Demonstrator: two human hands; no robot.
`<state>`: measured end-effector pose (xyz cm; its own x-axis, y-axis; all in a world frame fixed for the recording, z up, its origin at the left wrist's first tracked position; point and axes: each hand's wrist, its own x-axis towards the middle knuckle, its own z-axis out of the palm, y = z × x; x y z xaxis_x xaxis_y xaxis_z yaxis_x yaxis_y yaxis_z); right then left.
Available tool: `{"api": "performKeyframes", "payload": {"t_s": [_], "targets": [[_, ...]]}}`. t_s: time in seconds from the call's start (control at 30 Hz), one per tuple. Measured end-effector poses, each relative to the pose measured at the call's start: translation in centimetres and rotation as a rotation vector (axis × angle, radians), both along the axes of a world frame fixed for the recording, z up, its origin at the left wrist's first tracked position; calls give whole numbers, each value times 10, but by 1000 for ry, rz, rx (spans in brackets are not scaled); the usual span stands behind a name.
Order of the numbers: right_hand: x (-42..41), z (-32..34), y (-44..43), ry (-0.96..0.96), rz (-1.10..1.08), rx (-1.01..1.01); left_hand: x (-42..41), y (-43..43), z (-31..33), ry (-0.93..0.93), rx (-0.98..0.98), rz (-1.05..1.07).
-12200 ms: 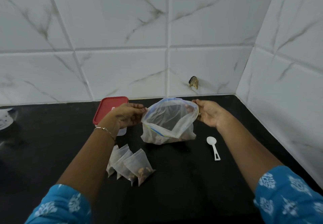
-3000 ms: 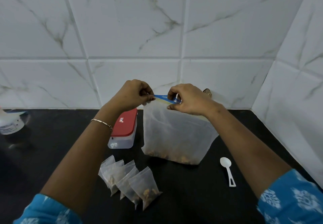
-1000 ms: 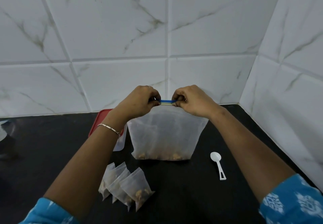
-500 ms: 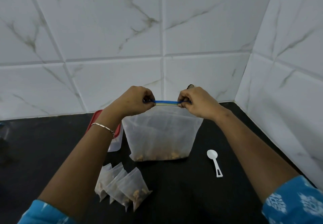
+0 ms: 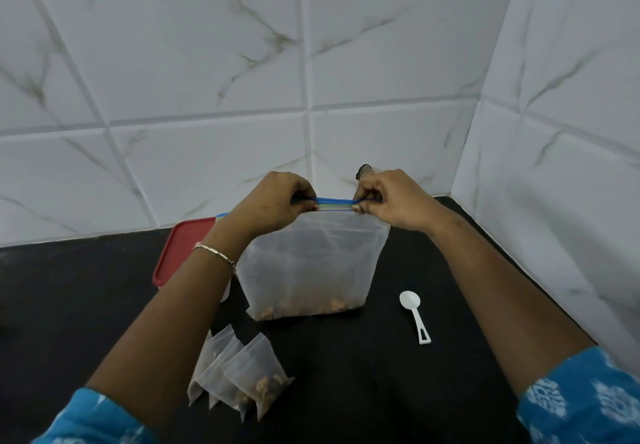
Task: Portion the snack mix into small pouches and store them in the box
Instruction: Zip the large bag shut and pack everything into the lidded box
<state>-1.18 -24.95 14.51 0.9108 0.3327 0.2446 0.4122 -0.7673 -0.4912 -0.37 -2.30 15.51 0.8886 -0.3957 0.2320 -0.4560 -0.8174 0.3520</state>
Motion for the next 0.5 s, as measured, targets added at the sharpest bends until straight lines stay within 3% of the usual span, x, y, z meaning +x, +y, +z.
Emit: {"api": "performKeyframes", "payload": {"t_s": [0.3, 0.5], "targets": [[0, 4, -11, 86, 0, 34, 2, 5, 1, 49, -58, -8], [-2, 7, -17, 116, -52, 200, 4, 8, 0, 63, -58, -2]]}}
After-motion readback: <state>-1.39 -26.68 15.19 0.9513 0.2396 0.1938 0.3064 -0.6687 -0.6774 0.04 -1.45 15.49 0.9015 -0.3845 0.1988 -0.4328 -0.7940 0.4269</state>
